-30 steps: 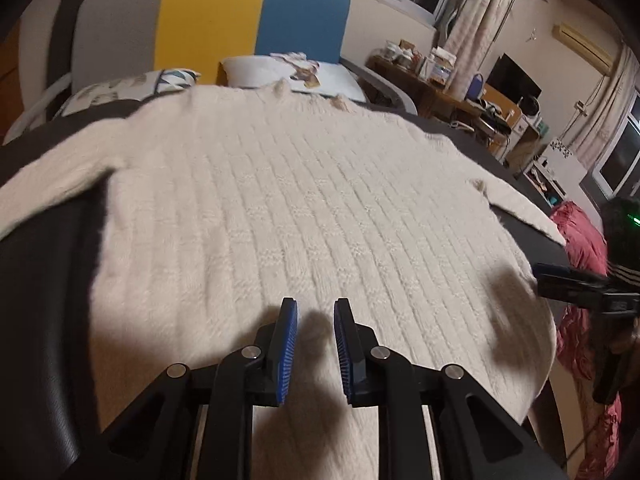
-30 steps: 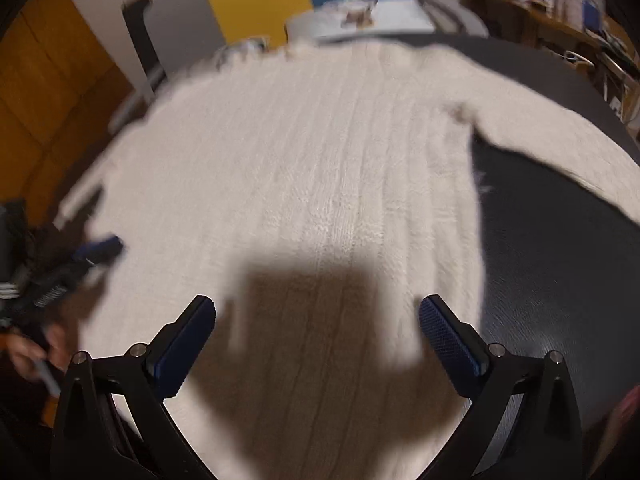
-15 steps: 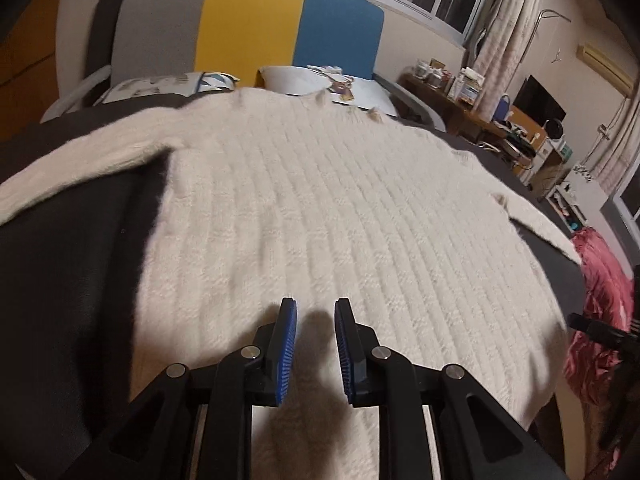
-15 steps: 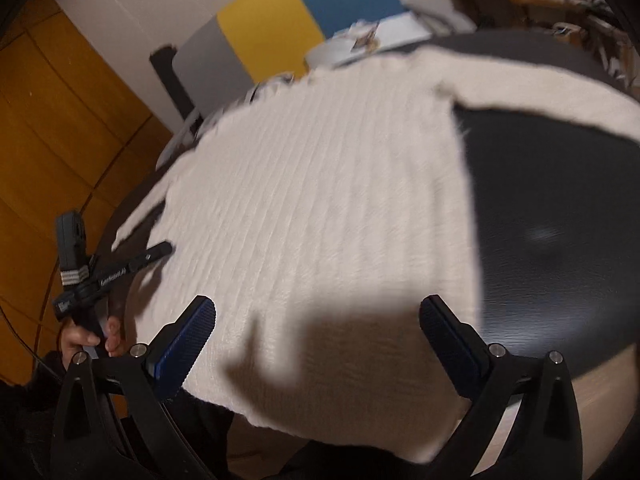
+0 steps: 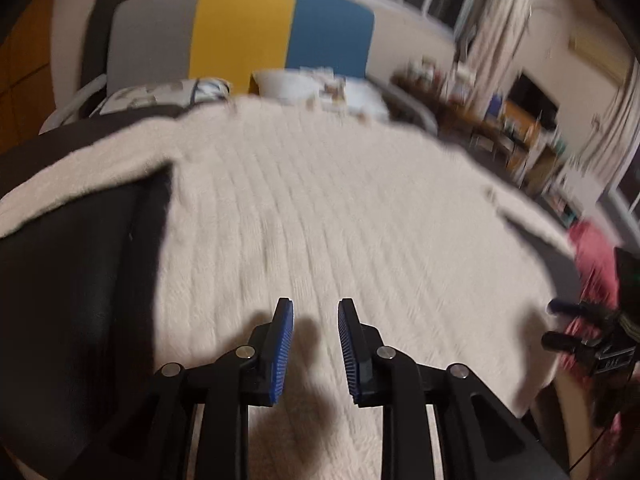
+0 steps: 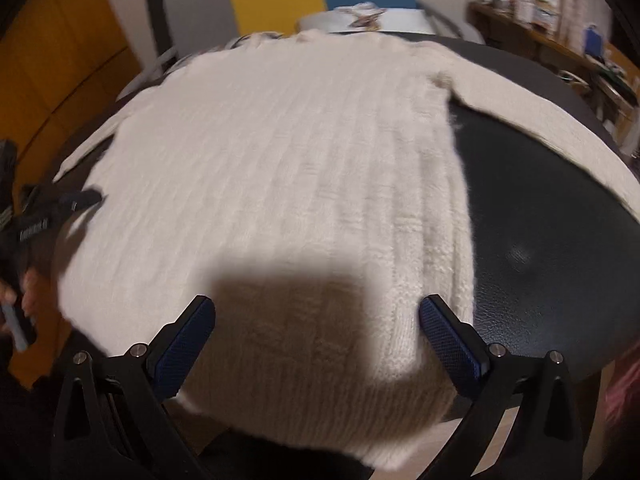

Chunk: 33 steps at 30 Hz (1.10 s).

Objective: Fold clothes

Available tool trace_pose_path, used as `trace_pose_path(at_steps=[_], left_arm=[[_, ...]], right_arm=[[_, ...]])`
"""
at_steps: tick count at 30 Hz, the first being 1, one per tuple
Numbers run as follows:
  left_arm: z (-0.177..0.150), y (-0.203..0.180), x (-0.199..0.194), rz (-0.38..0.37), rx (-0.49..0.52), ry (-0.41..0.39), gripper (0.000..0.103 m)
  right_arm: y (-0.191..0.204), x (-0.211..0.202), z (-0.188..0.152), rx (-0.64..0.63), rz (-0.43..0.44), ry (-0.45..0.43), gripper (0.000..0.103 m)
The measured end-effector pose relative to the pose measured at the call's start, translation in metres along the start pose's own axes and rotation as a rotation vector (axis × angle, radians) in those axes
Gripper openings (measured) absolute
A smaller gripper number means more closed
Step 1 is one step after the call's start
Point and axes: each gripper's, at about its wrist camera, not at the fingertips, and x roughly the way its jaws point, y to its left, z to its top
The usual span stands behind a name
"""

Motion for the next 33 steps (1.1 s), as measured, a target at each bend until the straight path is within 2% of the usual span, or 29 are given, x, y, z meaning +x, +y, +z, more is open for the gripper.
trace_pose_path(at_steps=[3, 4, 5, 7, 8, 10, 12, 15, 16, 18, 19, 22, 24, 26, 27, 30, 33], left_arm=[[0.004, 0.01, 0.019, 0.039, -0.006, 0.051, 0.023], [0.004, 0.014, 0.028, 0.04, -0.026, 0.075, 0.023], [0.002, 0.015, 0.029, 0.037, -0.032, 0.065, 0.023], [-0.003, 0.015, 0.028, 0.037, -0.022, 0.039, 0.023], [-0.004, 0.014, 0.027, 0.036, -0.013, 0.035, 0.023], [-0.003, 0.015, 0.025, 0.023, -0.015, 0.038, 0.023], [0.012, 0.02, 0.024, -0.01, -0.048, 0.036, 0.023], [0.041, 0.022, 0.025, -0.025, -0.062, -0.011, 0.024], [0.055, 0.021, 0.03, -0.028, -0.055, -0.011, 0.025], [0.074, 0.021, 0.052, 0.037, -0.052, 0.028, 0.025], [0.077, 0.022, 0.061, 0.059, -0.048, 0.054, 0.025], [0.068, 0.032, 0.078, 0.12, -0.054, 0.103, 0.025], [0.059, 0.036, 0.073, 0.106, -0.031, 0.068, 0.025], [0.058, 0.039, 0.069, 0.09, -0.001, 0.07, 0.026], [0.057, 0.04, 0.068, 0.081, 0.014, 0.072, 0.025], [0.064, 0.054, 0.054, -0.017, -0.027, 0.083, 0.025], [0.063, 0.061, 0.032, -0.106, -0.029, 0.072, 0.025]], right_arm=[[0.013, -0.009, 0.031, -0.033, 0.05, -0.112, 0.103], [0.019, -0.003, 0.043, -0.057, 0.057, -0.129, 0.103], [0.026, 0.004, 0.055, -0.083, 0.058, -0.139, 0.103], [0.037, 0.029, 0.073, -0.13, -0.037, -0.129, 0.103], [0.04, 0.046, 0.081, -0.142, -0.118, -0.106, 0.103], [0.037, 0.086, 0.085, -0.14, -0.24, 0.013, 0.103], [0.02, 0.09, 0.082, -0.028, -0.161, -0.024, 0.103], [0.018, 0.088, 0.088, -0.052, -0.155, -0.012, 0.103], [0.019, 0.084, 0.094, -0.047, -0.145, -0.032, 0.103], [0.023, 0.079, 0.115, -0.032, -0.086, -0.081, 0.103], [0.026, 0.08, 0.125, -0.039, -0.085, -0.092, 0.103], [0.041, 0.101, 0.151, -0.123, -0.14, -0.092, 0.103], [0.039, 0.117, 0.149, -0.152, -0.178, -0.038, 0.103], [0.036, 0.132, 0.145, -0.176, -0.214, 0.019, 0.103], [0.028, 0.132, 0.143, -0.141, -0.181, 0.007, 0.103], [0.019, 0.124, 0.143, -0.112, -0.154, -0.01, 0.103], [0.051, 0.113, 0.137, -0.194, -0.099, -0.029, 0.103]])
